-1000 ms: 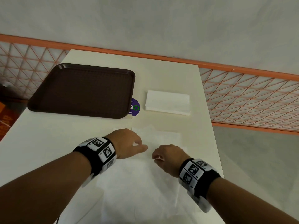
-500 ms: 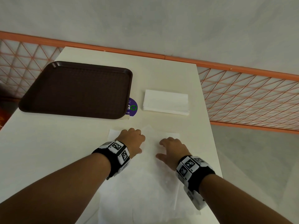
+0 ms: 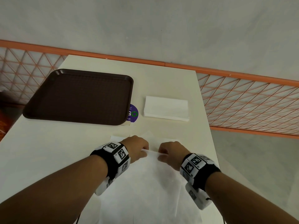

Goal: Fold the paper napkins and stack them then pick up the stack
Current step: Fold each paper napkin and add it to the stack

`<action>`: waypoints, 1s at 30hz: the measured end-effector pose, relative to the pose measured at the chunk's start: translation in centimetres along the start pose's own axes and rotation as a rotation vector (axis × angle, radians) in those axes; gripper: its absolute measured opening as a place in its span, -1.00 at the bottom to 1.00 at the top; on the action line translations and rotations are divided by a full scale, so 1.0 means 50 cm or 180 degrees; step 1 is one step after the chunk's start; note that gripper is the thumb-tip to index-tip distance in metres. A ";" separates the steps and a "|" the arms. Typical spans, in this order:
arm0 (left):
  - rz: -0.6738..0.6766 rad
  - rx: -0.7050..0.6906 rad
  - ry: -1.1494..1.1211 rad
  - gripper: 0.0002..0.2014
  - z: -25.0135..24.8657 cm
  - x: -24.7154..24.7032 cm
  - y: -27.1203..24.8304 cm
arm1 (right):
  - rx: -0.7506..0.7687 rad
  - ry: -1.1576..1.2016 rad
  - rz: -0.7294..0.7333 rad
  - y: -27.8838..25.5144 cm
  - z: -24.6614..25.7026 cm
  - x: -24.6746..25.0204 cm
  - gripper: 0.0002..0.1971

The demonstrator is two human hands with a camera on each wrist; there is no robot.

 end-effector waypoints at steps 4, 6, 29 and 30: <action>-0.0027 -0.0044 -0.0513 -0.80 0.005 0.000 0.002 | 0.0074 0.0102 0.0089 0.001 -0.022 0.037 -0.86; -0.0057 0.0004 -0.0533 -0.80 0.011 -0.003 0.009 | 0.0023 0.0063 0.0101 0.010 -0.033 0.040 -0.85; 0.0059 -0.0079 0.1428 -0.24 0.069 -0.139 -0.011 | 0.0504 -0.1605 0.0279 -0.031 -0.027 -0.131 -0.01; 0.0055 -0.0071 0.1396 -0.28 0.072 -0.137 -0.011 | 0.0451 -0.1567 0.0269 -0.032 -0.029 -0.126 0.02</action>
Point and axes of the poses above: each hand's wrist, its own y-axis towards the middle knuckle, its own x-axis out of the back of the hand, z = x × y, the point moved 5 cm from there along y, towards the middle knuckle, and after that the axes turned 12 degrees about -y, right-handed, at the moved point
